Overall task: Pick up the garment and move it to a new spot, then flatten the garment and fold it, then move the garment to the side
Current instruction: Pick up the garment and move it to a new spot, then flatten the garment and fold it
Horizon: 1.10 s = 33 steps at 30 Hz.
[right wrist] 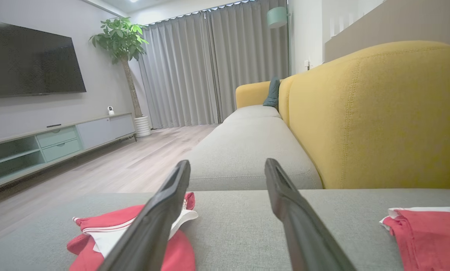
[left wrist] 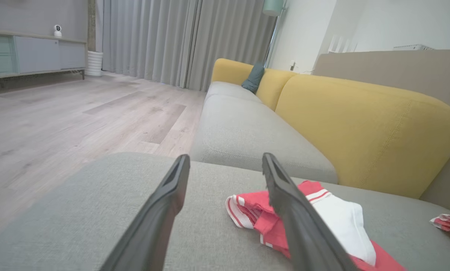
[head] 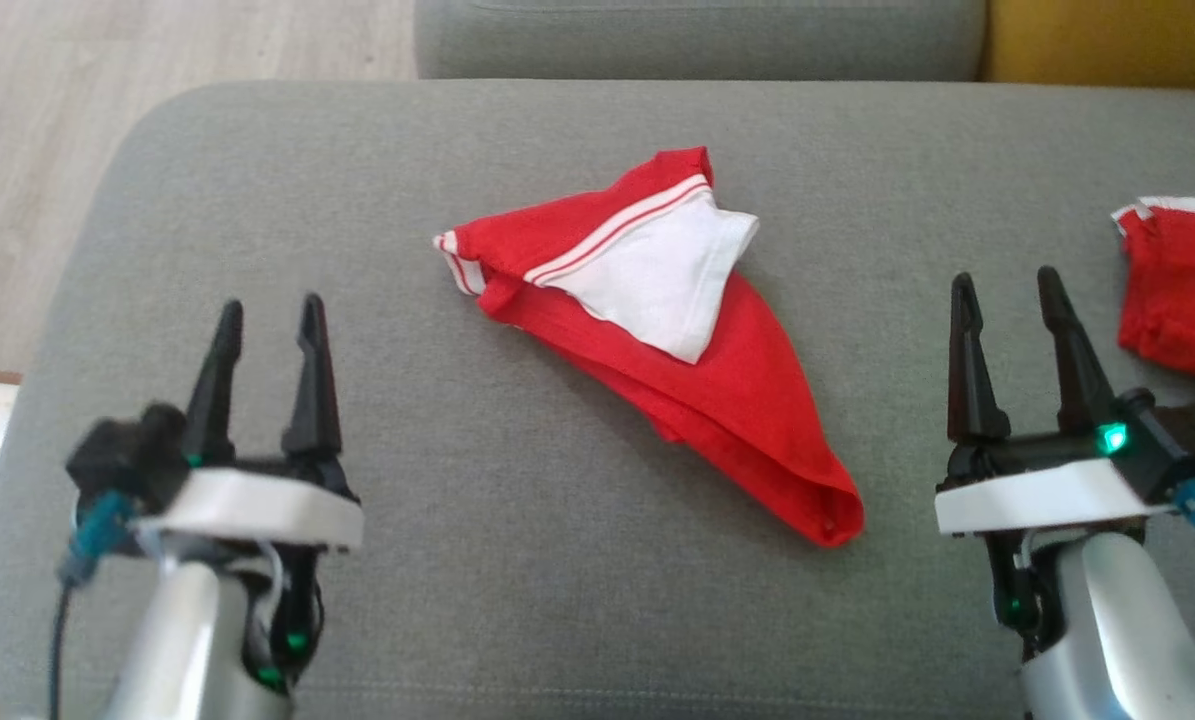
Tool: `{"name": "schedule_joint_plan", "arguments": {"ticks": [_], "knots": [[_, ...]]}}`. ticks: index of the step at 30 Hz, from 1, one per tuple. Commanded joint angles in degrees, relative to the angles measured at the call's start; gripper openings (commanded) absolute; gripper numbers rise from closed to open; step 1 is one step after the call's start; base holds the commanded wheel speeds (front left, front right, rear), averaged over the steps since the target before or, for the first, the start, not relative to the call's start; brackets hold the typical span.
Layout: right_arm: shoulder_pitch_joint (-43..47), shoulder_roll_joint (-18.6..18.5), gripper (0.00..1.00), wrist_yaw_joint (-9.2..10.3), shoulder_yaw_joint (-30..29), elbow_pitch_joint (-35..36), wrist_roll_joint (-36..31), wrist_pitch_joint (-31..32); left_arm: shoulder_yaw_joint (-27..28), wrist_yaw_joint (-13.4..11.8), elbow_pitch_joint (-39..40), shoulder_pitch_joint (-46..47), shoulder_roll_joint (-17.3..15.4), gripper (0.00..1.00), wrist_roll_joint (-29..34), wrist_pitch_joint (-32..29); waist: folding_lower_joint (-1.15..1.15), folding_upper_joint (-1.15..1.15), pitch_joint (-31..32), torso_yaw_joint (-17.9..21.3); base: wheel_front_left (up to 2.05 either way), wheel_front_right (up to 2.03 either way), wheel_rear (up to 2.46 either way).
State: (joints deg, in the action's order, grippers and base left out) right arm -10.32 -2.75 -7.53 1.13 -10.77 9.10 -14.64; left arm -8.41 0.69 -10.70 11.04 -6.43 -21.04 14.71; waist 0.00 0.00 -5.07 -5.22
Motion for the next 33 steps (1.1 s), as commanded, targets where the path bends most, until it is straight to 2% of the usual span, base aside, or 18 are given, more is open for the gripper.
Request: {"name": "schedule_joint_plan", "arguments": {"ticks": [1, 5, 16, 24, 33], "knots": [[-0.79, -0.12, 1.0, 0.04, 1.41, 1.66, 0.65, -0.36, 2.25, -0.27, 3.33, 1.22, -0.09, 1.0, 1.61, 0.29, 0.0, 0.0, 0.35, -0.56, 0.0, 0.0, 0.0], [-0.27, -0.12, 1.0, 0.04, 1.73, 1.31, 1.13, -0.36, 3.22, -0.49, 6.18, -2.98, 2.3, 1.0, 4.09, 0.29, 0.0, 0.0, 0.75, -1.0, 0.0, 0.0, 0.0], [-0.98, -0.12, 1.0, 0.04, 3.15, -0.73, 2.1, -0.36, 3.55, 0.82, 7.26, -2.69, 3.47, 1.0, 5.75, 0.29, 0.0, 0.0, -0.94, -3.36, 0.0, 0.0, 0.0], [-9.36, -0.12, 1.0, 0.04, 7.55, -11.8, 9.84, 2.32, 0.34, 0.04, 6.42, -1.58, 3.54, 1.0, 3.74, 0.29, 0.0, 0.0, -4.83, -7.78, 0.0, 0.0, 0.0], [-18.52, -0.12, 1.0, 0.04, 9.0, -25.97, 19.84, 5.07, -1.85, -0.9, 5.73, -0.22, 3.55, 1.0, 2.4, 0.29, 0.0, 0.0, -7.51, -11.79, 0.0, 0.0, 0.0]]}}
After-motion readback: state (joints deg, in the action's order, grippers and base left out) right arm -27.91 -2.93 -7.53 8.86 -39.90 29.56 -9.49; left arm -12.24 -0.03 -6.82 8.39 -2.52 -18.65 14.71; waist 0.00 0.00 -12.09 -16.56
